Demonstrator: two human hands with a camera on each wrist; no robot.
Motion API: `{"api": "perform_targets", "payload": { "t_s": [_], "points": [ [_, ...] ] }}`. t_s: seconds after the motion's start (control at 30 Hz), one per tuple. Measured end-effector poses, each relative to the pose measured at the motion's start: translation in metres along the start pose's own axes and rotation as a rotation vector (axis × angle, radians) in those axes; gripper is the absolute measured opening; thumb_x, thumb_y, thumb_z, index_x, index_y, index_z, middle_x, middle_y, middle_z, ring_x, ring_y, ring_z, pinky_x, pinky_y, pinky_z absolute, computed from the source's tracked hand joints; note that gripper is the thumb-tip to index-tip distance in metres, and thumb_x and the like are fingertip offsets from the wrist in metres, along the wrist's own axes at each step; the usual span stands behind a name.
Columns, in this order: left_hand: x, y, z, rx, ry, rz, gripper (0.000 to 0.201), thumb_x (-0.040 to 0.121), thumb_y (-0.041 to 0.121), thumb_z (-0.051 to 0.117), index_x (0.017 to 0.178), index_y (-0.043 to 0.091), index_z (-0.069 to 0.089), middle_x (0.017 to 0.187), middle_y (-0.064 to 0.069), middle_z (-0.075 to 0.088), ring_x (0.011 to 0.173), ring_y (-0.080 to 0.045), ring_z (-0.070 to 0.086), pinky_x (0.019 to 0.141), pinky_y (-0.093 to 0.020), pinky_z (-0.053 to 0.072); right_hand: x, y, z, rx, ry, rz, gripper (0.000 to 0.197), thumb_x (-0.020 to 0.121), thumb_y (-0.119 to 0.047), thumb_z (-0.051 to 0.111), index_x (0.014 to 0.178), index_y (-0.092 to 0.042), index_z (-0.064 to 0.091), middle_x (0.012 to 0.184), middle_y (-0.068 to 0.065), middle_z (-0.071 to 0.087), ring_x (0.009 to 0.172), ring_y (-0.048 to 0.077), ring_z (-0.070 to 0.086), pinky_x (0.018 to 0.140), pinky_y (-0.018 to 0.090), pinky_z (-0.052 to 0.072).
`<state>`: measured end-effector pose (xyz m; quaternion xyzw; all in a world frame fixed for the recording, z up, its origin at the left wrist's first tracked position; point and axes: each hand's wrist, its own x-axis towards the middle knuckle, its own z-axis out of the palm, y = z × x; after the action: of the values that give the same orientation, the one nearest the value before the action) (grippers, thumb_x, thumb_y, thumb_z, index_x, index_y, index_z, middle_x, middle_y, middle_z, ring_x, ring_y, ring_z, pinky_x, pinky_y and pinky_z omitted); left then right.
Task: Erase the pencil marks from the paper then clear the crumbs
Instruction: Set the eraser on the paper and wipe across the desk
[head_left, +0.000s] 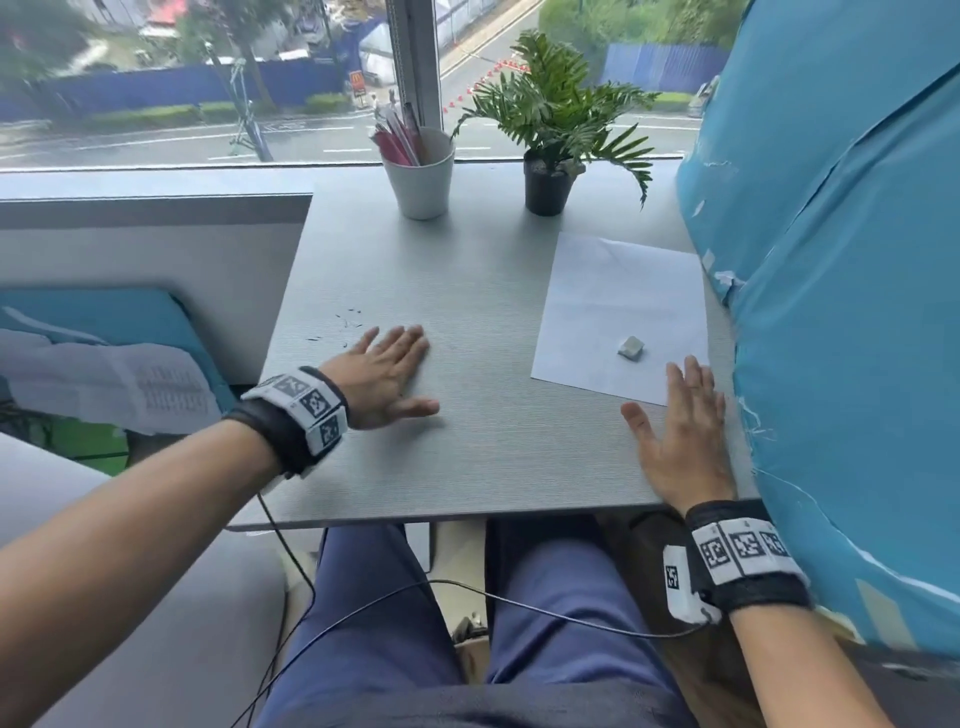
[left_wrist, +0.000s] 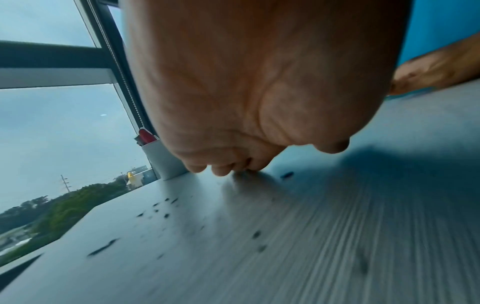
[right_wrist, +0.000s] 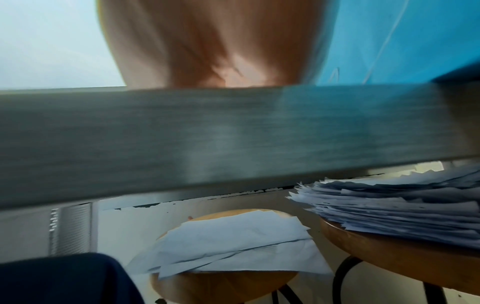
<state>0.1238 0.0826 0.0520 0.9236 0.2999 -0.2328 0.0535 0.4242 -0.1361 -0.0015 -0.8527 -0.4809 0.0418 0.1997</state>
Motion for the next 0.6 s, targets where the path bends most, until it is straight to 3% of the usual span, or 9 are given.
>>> {"api": "perform_targets", "payload": {
  "t_s": [0.07,0.13,0.2,0.3,0.4,0.5,0.6],
  "points": [
    [0.005,0.021,-0.006,-0.017,0.043,0.064,0.109,0.075,0.086,0.0,0.156,0.016,-0.016,0.162,-0.002,-0.024,0.15,-0.017,-0.021,0.122,-0.039,-0.013,-0.008,-0.006,0.004,0.019,0.003,-0.133,0.083,0.092,-0.069,0.023,0.152,-0.013,0.027,0.162,0.01,0.016,0.151,0.022,0.007,0.123,0.04,0.004],
    [0.013,0.055,-0.008,-0.018,0.066,0.218,0.097,0.086,0.079,0.011,0.156,0.019,-0.016,0.163,0.0,-0.022,0.15,-0.015,-0.021,0.122,-0.039,-0.014,-0.015,-0.009,0.01,-0.008,-0.061,-0.217,0.084,0.09,-0.073,0.018,0.15,-0.016,0.033,0.161,0.008,0.022,0.151,0.021,0.012,0.123,0.04,0.005],
    [0.023,0.085,-0.004,-0.044,0.029,0.331,0.091,0.092,0.074,0.02,0.156,0.021,-0.016,0.163,0.002,-0.022,0.15,-0.013,-0.02,0.122,-0.039,-0.014,-0.015,-0.008,0.012,-0.016,-0.084,-0.205,0.084,0.089,-0.074,0.016,0.146,-0.017,0.041,0.159,0.007,0.027,0.15,0.02,0.017,0.123,0.042,0.006],
    [0.033,0.091,0.002,-0.096,0.009,0.381,0.087,0.095,0.07,0.024,0.157,0.024,-0.016,0.163,0.005,-0.022,0.149,-0.013,-0.021,0.121,-0.04,-0.015,-0.012,-0.001,0.009,0.001,-0.05,-0.154,0.079,0.089,-0.071,0.022,0.139,-0.015,0.046,0.157,0.007,0.033,0.148,0.022,0.022,0.123,0.044,0.01],
    [0.027,0.051,0.003,-0.117,0.016,0.298,0.085,0.092,0.073,0.018,0.155,0.029,-0.018,0.161,0.009,-0.026,0.149,-0.011,-0.023,0.122,-0.046,-0.013,-0.016,0.004,0.011,0.003,-0.028,-0.153,0.075,0.09,-0.068,0.026,0.137,-0.014,0.046,0.157,0.008,0.032,0.148,0.023,0.022,0.123,0.042,0.008],
    [0.016,-0.002,0.006,-0.128,-0.016,0.128,0.095,0.08,0.086,0.006,0.154,0.031,-0.021,0.161,0.009,-0.027,0.149,-0.013,-0.022,0.123,-0.051,-0.007,-0.018,0.001,0.011,-0.016,0.0,-0.151,0.069,0.093,-0.064,0.032,0.139,-0.014,0.044,0.158,0.007,0.03,0.149,0.021,0.02,0.123,0.039,0.007],
    [0.01,-0.018,0.002,-0.086,-0.038,-0.028,0.109,0.071,0.09,-0.002,0.155,0.023,-0.019,0.162,0.003,-0.026,0.15,-0.014,-0.019,0.122,-0.046,-0.011,-0.021,-0.003,0.009,0.034,0.063,-0.136,0.064,0.093,-0.058,0.041,0.136,-0.011,0.046,0.156,0.01,0.032,0.148,0.023,0.022,0.122,0.042,0.015]
  ]
}}
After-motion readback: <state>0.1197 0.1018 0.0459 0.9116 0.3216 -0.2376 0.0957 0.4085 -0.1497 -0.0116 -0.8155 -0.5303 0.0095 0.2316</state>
